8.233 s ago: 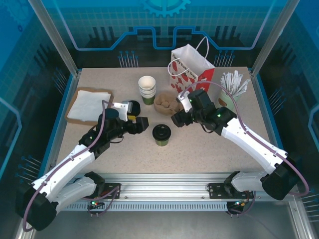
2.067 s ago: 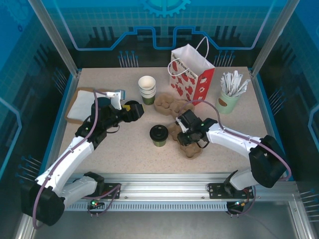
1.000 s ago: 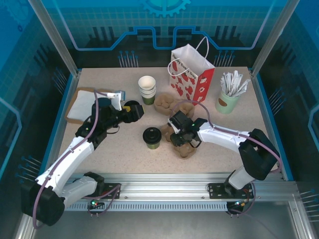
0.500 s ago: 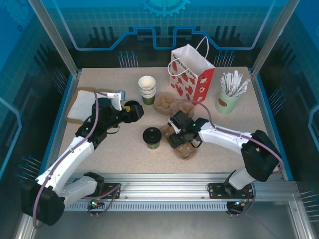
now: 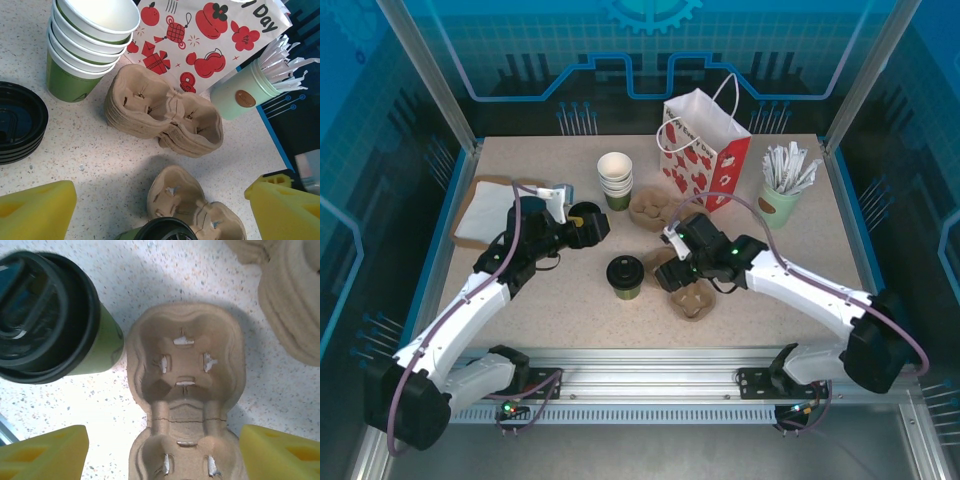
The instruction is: Pack the takeout coffee
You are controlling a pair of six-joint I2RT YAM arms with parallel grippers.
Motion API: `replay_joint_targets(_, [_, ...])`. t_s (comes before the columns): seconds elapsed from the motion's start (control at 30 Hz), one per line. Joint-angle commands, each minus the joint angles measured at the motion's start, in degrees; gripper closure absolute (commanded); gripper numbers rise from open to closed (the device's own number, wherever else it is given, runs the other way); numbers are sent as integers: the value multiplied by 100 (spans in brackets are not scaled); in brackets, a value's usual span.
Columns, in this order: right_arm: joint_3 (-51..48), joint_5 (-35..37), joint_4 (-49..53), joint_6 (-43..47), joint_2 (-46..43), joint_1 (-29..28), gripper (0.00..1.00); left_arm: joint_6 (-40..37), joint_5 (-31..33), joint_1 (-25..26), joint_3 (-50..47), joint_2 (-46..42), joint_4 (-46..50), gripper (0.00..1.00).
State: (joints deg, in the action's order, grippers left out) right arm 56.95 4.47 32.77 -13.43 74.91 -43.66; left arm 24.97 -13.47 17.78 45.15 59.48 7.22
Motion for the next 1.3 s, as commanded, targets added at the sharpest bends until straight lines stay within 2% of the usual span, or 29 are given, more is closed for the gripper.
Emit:
replay_joint_targets(0.0, [254, 109, 203, 198, -435, 182, 19, 204, -194, -42, 126, 1, -247, 7])
replay_joint_targets(0.17, [546, 383, 91, 529, -733, 594, 18, 331, -377, -41, 247, 195, -448, 5])
replay_joint_targets(0.43, [1369, 999, -112, 1089, -197, 874, 19, 451, -621, -29, 361, 535, -629, 7])
replay_joint_targets(0.6, [2003, 737, -13, 1323, -112, 1146, 19, 205, -461, -9, 441, 470, -495, 9])
replay_joint_targets(0.77, [2445, 18, 356, 1546, 327, 1361, 21, -187, -117, 119, 554, 407, -162, 10])
replay_joint_targets(0.97, [2608, 195, 196, 1540, 602, 1423, 22, -327, 17, 137, 653, 451, 16, 10])
replay_joint_targets(1.27, [3680, 190, 320, 1831, 1141, 1962, 30, -372, -11, 182, 819, 590, 18, 11])
